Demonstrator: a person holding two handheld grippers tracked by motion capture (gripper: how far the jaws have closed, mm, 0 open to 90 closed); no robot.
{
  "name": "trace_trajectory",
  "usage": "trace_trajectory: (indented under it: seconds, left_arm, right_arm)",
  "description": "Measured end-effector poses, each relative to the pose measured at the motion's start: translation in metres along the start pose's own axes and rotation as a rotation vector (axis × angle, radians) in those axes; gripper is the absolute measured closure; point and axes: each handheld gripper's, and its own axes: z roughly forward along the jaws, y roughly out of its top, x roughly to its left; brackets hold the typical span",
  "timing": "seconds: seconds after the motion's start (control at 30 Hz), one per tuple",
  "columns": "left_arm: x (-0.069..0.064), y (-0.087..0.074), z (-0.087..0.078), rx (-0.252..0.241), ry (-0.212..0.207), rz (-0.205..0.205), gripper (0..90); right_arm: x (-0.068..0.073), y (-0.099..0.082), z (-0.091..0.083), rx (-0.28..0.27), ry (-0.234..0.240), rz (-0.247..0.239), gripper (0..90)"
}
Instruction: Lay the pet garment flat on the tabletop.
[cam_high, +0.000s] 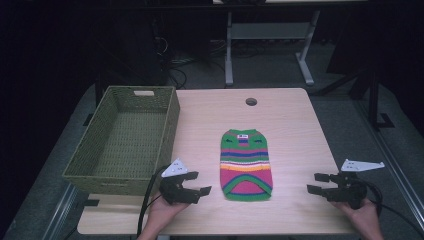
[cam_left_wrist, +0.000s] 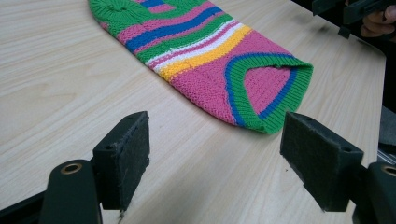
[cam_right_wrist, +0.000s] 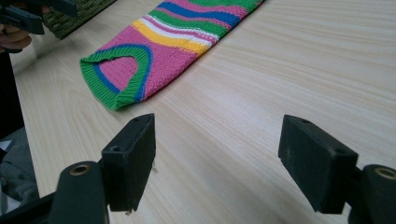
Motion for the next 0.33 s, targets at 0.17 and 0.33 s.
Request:
trace_trajectory:
  seconds: [0.17, 0.33]
  left_arm:
    - [-0.004, -0.003, -0.002, -0.002, -0.004, 0.004, 23.5]
    - [-0.008, -0.006, -0.002, -0.009, -0.009, 0.014, 22.4]
  right_arm:
    - [0.005, -0.005, -0.003, -0.005, -0.005, -0.005, 26.1]
    - [0.009, -0.015, -0.007, -0.043, -0.002, 0.005, 24.8]
